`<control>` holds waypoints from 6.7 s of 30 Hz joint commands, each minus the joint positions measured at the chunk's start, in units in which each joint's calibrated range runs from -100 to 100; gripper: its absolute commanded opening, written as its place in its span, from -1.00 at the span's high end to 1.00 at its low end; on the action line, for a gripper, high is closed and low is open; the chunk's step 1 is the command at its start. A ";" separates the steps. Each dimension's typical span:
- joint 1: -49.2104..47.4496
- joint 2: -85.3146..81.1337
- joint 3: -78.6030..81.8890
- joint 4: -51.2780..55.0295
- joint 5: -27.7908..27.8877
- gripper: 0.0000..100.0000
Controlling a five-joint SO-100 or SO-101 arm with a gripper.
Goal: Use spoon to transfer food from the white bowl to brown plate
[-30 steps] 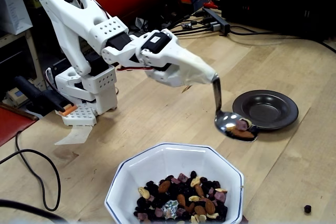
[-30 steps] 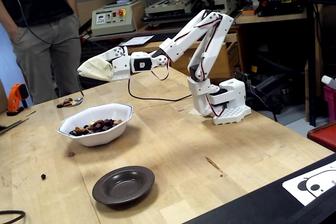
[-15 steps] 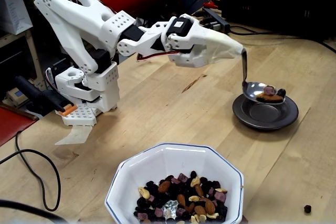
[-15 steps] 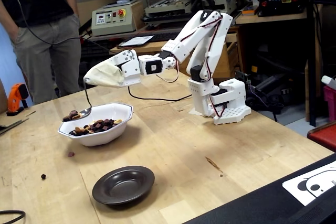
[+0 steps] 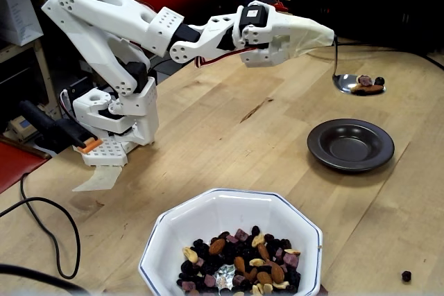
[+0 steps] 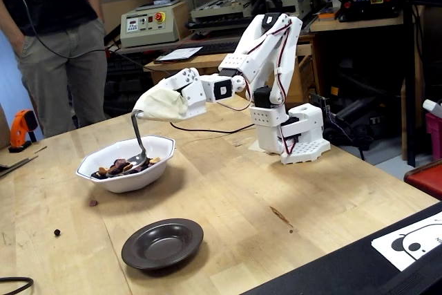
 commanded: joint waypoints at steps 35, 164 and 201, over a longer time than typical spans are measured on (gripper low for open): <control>-3.31 -2.60 11.60 -1.90 0.15 0.92; 22.69 -29.98 -11.85 45.61 10.06 0.92; 23.50 -57.37 17.71 41.82 6.01 0.92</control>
